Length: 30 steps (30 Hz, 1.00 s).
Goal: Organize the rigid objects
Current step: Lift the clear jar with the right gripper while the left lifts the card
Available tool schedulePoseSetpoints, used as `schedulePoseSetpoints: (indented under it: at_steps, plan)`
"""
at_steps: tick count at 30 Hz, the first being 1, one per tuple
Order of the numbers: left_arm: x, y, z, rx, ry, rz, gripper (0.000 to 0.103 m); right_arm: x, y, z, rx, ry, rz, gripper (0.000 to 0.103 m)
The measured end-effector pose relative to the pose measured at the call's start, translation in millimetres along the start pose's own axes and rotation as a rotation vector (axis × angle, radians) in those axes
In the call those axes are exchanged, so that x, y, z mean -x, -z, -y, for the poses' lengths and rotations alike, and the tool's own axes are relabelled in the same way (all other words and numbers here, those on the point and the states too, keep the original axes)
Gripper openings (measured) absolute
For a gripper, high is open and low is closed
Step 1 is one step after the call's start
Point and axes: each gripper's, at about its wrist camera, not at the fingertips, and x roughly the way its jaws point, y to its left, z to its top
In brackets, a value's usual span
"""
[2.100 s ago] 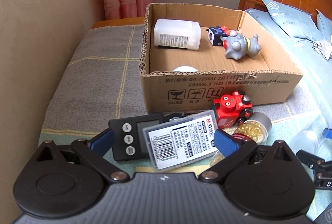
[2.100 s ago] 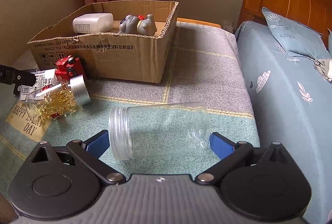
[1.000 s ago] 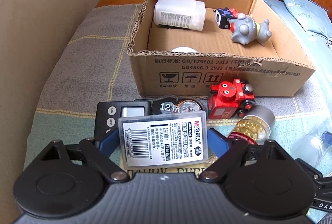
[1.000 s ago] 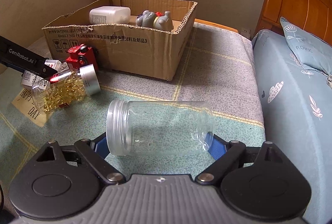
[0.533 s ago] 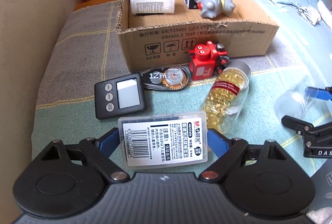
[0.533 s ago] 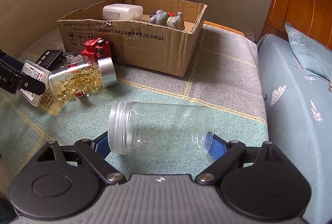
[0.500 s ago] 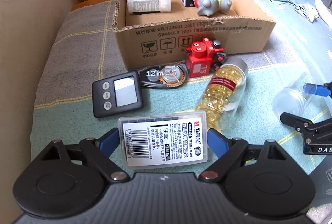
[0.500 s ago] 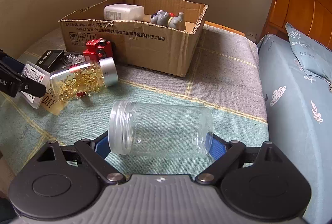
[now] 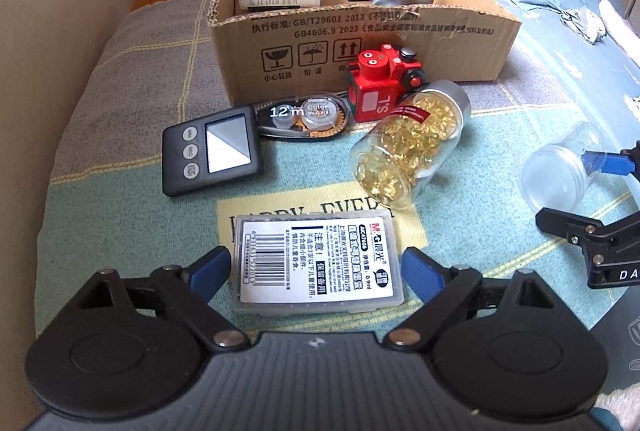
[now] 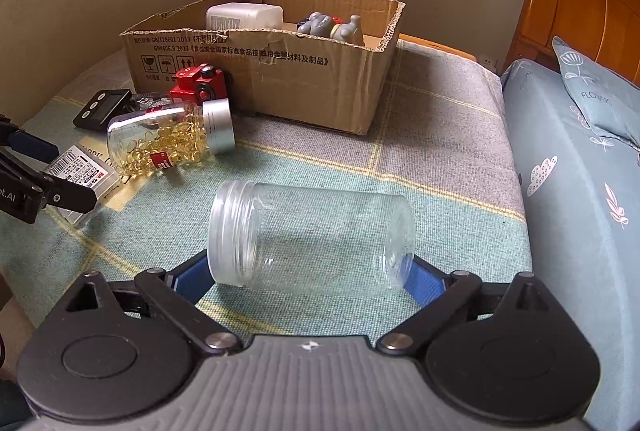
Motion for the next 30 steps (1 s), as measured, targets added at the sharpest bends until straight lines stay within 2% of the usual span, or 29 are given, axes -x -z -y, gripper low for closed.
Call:
schedulePoseSetpoints:
  at_steps: [9, 19, 21, 23, 30]
  plan:
    - [-2, 7, 7, 0.016, -0.030, 0.028, 0.092, -4, 4, 1, -0.038, 0.001, -0.014, 0.103]
    - [0, 7, 7, 0.034, -0.038, 0.032, 0.092, -8, -17, 1, -0.052, 0.031, 0.017, 0.103]
    - [0, 6, 7, 0.032, -0.035, 0.032, 0.090, -8, -19, -1, -0.043, 0.037, 0.014, 0.102]
    - [0, 6, 7, 0.025, -0.031, 0.031, 0.090, -8, -20, -4, -0.032, 0.046, 0.007, 0.095]
    - [2, 4, 7, 0.000, -0.012, 0.029, 0.090, -6, -23, -6, 0.009, 0.066, -0.016, 0.094]
